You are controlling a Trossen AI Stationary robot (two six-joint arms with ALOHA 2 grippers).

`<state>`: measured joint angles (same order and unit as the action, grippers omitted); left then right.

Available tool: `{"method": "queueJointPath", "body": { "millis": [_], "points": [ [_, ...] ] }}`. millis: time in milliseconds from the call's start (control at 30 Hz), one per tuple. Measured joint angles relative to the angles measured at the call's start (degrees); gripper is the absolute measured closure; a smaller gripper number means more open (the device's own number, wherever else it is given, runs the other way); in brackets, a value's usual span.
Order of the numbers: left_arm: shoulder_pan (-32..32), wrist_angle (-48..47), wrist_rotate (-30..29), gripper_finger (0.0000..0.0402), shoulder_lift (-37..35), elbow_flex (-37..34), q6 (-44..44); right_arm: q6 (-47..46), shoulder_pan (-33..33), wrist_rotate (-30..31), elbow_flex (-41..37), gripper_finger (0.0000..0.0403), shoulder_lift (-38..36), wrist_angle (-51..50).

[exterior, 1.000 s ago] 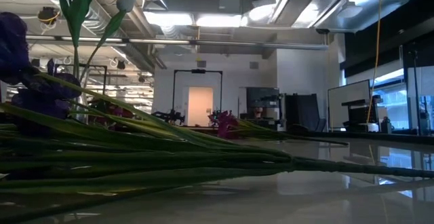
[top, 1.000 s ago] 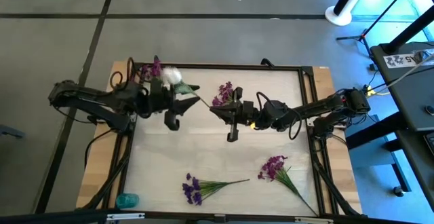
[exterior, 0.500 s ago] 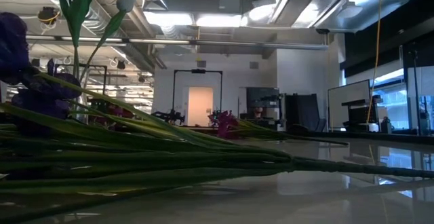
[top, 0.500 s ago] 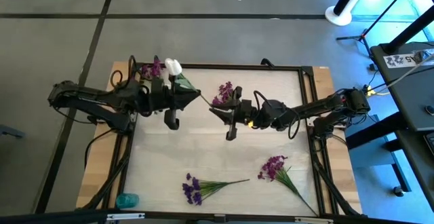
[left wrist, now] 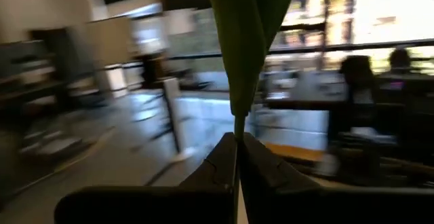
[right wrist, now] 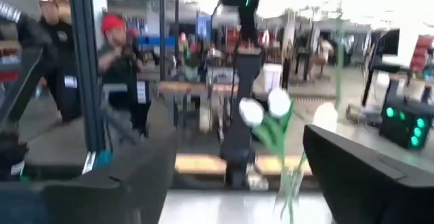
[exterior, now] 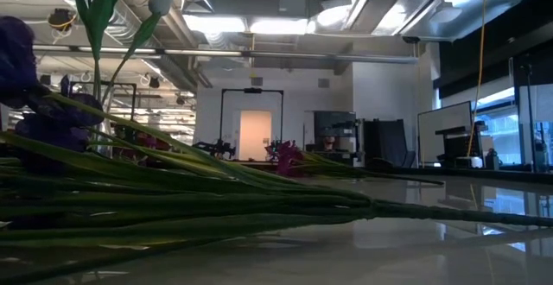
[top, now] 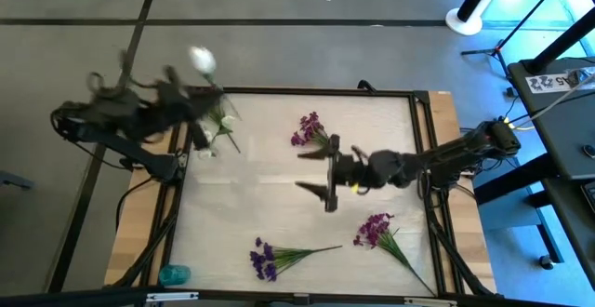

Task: Sort flowers into vase by color
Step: Put the white flower into the transparent vase

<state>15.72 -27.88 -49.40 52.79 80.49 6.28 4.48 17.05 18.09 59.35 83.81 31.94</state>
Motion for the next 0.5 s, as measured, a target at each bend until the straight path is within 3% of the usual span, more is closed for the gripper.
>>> {"method": "queueJointPath", "body": {
  "millis": [167, 333, 500],
  "points": [
    [1.0, -7.0, -13.3, 0.0398, -8.1, -0.1, -4.5, -3.8, 5.6, 3.3, 0.0, 0.0078, 0.8, -3.1],
    [0.9, -12.2, -15.0, 0.0398, -15.9, -4.3, -10.0, -4.5, 11.2, 3.2, 0.0, 0.0088, 0.8, -1.3],
    [0.9, -13.9, -14.5, 0.0398, -21.0, -14.7, -13.7, -2.7, 14.1, 6.8, 0.0, 0.0094, 0.8, -0.1]
  ]
}}
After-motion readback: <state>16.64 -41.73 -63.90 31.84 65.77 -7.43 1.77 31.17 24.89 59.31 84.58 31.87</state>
